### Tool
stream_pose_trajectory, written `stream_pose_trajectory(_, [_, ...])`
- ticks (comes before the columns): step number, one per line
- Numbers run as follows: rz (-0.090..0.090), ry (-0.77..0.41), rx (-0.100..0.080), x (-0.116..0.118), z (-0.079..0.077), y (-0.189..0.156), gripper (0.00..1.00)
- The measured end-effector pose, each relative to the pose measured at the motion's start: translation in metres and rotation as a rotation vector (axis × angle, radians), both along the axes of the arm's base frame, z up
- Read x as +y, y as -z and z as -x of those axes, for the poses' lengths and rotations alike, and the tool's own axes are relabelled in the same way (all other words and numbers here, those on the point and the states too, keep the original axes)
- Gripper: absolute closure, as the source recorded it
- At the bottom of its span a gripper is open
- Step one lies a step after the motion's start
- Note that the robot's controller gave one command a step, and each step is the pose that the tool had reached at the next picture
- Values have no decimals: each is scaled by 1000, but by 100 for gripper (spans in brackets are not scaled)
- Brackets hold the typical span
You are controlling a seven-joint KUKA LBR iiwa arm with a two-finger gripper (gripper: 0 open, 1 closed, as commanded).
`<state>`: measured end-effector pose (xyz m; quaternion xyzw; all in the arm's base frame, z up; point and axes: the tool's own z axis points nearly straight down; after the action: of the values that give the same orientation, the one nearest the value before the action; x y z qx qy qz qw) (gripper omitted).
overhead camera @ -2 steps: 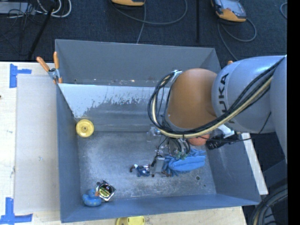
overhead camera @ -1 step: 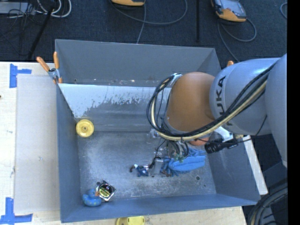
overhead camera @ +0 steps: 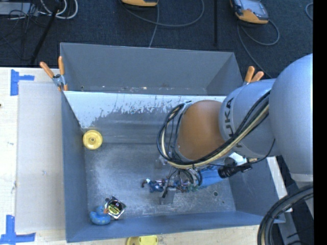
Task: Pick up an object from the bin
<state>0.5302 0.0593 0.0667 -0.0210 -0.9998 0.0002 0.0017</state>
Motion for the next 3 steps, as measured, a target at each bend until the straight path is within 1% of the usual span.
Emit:
stream_pose_trajectory(1, [0,132,0,8,8,-2,100])
stream_pose_trajectory(3, [0,133,0,8,8,-4,100])
